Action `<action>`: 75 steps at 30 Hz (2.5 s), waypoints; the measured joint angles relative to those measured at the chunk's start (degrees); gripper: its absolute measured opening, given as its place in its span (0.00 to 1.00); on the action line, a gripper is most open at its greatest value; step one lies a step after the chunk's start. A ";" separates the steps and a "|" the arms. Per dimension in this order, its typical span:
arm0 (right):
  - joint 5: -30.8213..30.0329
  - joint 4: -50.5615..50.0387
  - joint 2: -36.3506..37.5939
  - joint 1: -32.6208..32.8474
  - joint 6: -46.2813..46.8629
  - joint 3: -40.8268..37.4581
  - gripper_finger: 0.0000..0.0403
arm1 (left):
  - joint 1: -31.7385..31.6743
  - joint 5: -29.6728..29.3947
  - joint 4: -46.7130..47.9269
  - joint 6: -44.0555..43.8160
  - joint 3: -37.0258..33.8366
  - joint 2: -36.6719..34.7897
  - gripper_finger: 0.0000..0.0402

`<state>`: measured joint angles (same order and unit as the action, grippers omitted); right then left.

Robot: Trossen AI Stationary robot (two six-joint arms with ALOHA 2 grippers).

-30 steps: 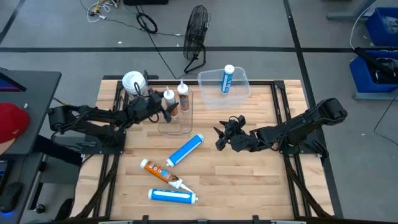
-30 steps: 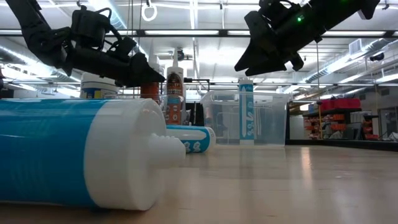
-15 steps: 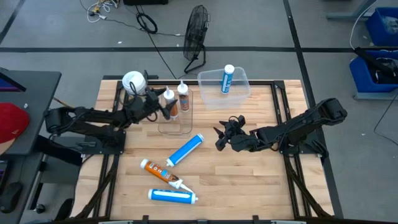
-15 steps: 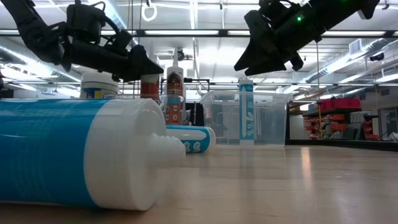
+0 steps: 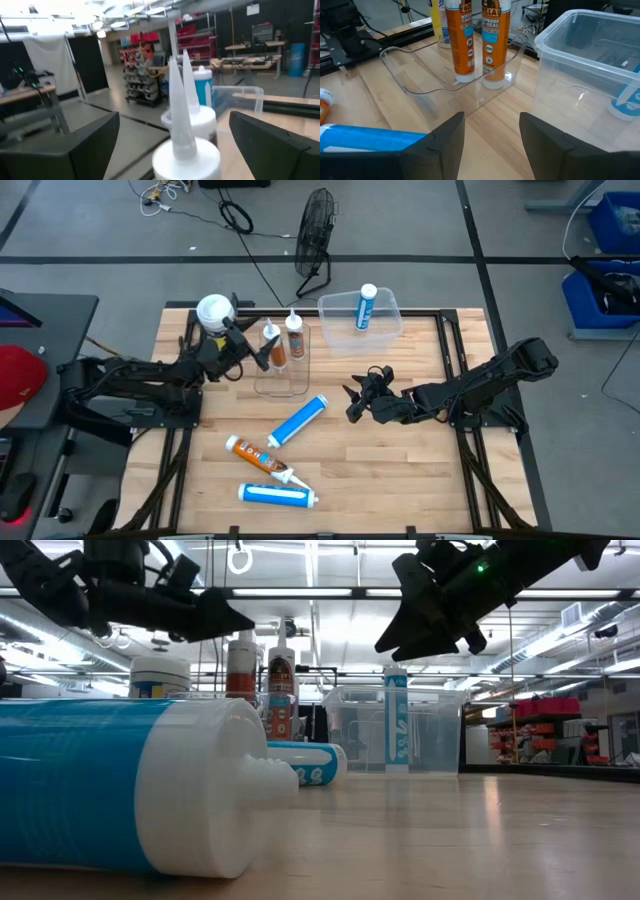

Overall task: Pick & place silicon tubes, Sealant and Lysol wipes
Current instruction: Put the orange sealant into the transparent bin

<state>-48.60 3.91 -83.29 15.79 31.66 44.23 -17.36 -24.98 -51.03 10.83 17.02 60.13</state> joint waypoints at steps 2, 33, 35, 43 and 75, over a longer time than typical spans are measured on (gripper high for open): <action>0.19 0.16 0.00 0.02 0.00 0.00 0.48 | 0.58 -0.71 -0.12 1.42 0.00 -1.40 0.95; 9.72 0.02 0.00 0.33 -4.18 0.00 0.48 | 49.84 -10.04 70.80 -7.21 16.66 -14.06 0.91; 10.01 0.14 0.00 0.33 -4.18 0.00 0.48 | 51.43 -8.57 78.05 -12.09 18.75 -11.80 0.91; 12.82 0.98 0.00 0.33 -4.15 0.02 0.48 | 53.82 7.40 88.85 -24.51 21.03 -5.07 0.91; 20.06 1.47 0.00 -0.09 -0.63 0.02 0.57 | 44.43 23.94 90.53 -17.45 21.03 15.83 0.91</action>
<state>-28.53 5.39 -83.29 15.70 31.03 44.25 27.07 -1.04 39.50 -6.62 38.04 75.96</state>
